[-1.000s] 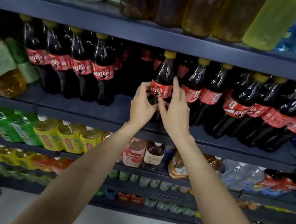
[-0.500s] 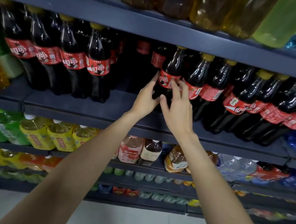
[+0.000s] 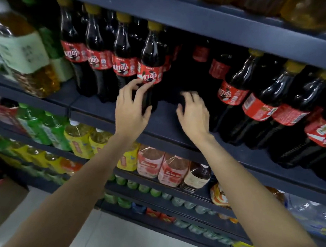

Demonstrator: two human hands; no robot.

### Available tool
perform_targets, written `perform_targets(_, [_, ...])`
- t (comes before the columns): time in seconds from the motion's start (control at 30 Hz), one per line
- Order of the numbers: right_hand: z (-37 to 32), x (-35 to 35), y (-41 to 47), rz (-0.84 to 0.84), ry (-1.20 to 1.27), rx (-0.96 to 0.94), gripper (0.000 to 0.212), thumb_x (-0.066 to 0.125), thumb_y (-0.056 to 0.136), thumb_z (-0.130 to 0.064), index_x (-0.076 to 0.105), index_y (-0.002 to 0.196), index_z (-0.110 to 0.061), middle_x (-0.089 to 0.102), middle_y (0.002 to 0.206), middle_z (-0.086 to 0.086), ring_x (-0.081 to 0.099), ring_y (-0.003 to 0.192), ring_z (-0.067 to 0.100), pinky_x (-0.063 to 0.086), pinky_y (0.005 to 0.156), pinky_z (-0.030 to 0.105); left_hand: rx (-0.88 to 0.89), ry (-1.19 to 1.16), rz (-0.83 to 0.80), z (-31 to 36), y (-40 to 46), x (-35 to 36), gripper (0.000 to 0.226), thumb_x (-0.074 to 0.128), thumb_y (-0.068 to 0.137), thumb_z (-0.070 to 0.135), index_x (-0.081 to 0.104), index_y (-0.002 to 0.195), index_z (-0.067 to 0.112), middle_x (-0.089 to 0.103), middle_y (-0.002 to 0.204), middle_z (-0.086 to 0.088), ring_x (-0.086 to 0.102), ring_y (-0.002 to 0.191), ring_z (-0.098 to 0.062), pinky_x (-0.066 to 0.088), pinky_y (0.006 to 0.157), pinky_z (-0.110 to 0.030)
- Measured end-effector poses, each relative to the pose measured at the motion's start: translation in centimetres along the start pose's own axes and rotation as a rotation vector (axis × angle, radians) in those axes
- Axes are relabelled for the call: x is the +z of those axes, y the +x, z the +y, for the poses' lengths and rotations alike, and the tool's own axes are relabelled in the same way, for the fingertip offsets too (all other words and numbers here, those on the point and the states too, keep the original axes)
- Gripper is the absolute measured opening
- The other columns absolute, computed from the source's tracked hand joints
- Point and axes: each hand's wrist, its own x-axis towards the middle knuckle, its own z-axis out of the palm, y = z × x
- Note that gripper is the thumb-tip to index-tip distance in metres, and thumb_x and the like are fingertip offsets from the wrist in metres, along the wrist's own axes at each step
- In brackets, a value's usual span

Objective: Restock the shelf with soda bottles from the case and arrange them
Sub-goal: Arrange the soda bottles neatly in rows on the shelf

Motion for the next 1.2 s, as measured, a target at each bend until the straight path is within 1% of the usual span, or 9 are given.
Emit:
perform_targets(0.23, [0.0,3.3,4.3,-0.006,-0.128,0.115,0.058,0.053,0.087,-0.004,0.036,0.142,-0.008,0.028,0.147,0.023,0.037,0.128,0.039,0.048,0.088,0.046,0.066,0.008,0.040,-1.9,0.9,0.4,0.079,0.079,0.074,0.021,0.038,0.139,0.010,0.048,0.133,-0.017,0.039,0.116,-0.021,0.042,0.092,-0.040])
perform_targets(0.4, [1.0,4.7,7.6,0.125,-0.377,0.065,0.050,0.055,0.079,0.007,0.053,0.128,0.000,0.050,0.127,0.032,0.054,0.104,0.048,0.050,0.078,0.051,0.169,-0.003,0.093,-2.9,1.6,1.2,0.078,0.078,0.074,0.025,0.037,0.140,0.010,0.046,0.134,-0.015,0.040,0.119,-0.023,0.035,0.094,-0.033])
perform_targets(0.6, [1.6,3.4,9.3,0.136,-0.453,0.114,0.042,0.035,0.095,-0.001,0.040,0.137,-0.004,0.038,0.137,0.025,0.043,0.119,0.040,0.045,0.078,0.046,0.315,-0.289,0.239,0.0,0.6,3.3,0.036,0.063,0.085,0.007,0.053,0.119,0.004,0.056,0.112,-0.014,0.050,0.102,-0.024,0.041,0.091,-0.029])
perform_targets(0.7, [2.4,3.7,6.4,0.252,-0.429,0.079,0.027,0.055,0.082,-0.002,0.060,0.108,0.002,0.056,0.114,0.024,0.055,0.102,0.038,0.050,0.063,0.039,0.199,-0.492,0.029,3.4,1.0,5.4,0.031,0.056,0.088,0.006,0.054,0.119,0.005,0.057,0.110,-0.008,0.055,0.098,-0.018,0.048,0.087,-0.031])
perform_targets(0.77, [3.2,4.3,5.4,0.245,-0.688,0.045,0.021,0.068,0.071,-0.014,0.069,0.091,-0.008,0.065,0.102,0.015,0.058,0.096,0.033,0.054,0.066,0.035,0.059,-0.543,-0.044,4.5,2.4,7.4,0.035,0.052,0.090,0.006,0.050,0.125,0.006,0.054,0.118,-0.008,0.056,0.103,-0.018,0.049,0.090,-0.039])
perform_targets(0.8, [3.5,4.5,5.2,0.194,-0.834,0.033,0.028,0.066,0.075,-0.023,0.070,0.101,-0.013,0.064,0.113,0.013,0.052,0.111,0.034,0.052,0.082,0.040,0.010,-0.536,-0.059,4.7,3.1,8.3,0.037,0.051,0.091,0.005,0.048,0.128,0.006,0.051,0.124,-0.009,0.056,0.108,-0.020,0.048,0.093,-0.040])
perform_targets(0.87, [4.6,4.9,5.0,0.027,-1.043,-0.042,0.052,0.049,0.091,-0.037,0.045,0.138,-0.016,0.037,0.148,0.015,0.020,0.141,0.035,0.018,0.112,0.057,-0.043,-0.510,-0.091,5.0,4.6,10.1,0.043,0.048,0.092,0.004,0.043,0.135,0.008,0.046,0.134,-0.012,0.054,0.117,-0.023,0.045,0.098,-0.036])
perform_targets(0.97, [4.9,4.4,4.3,-0.116,-1.189,-0.111,0.061,0.035,0.099,-0.035,0.014,0.150,-0.010,0.013,0.156,0.019,0.000,0.144,0.039,-0.009,0.103,0.065,-0.094,-0.459,-0.147,5.4,6.5,12.5,0.051,0.050,0.093,0.006,0.036,0.142,0.008,0.039,0.143,-0.015,0.046,0.127,-0.029,0.039,0.100,-0.035])
perform_targets(1.2, [4.3,3.7,3.9,-0.161,-1.221,-0.165,0.048,0.036,0.099,-0.025,0.035,0.143,-0.007,0.018,0.154,0.024,0.005,0.142,0.045,-0.009,0.101,0.069,-0.126,-0.217,-0.254,5.3,10.2,15.6,0.083,0.061,0.090,0.018,0.006,0.152,0.016,0.022,0.152,-0.015,0.040,0.131,-0.034,0.044,0.096,-0.046])
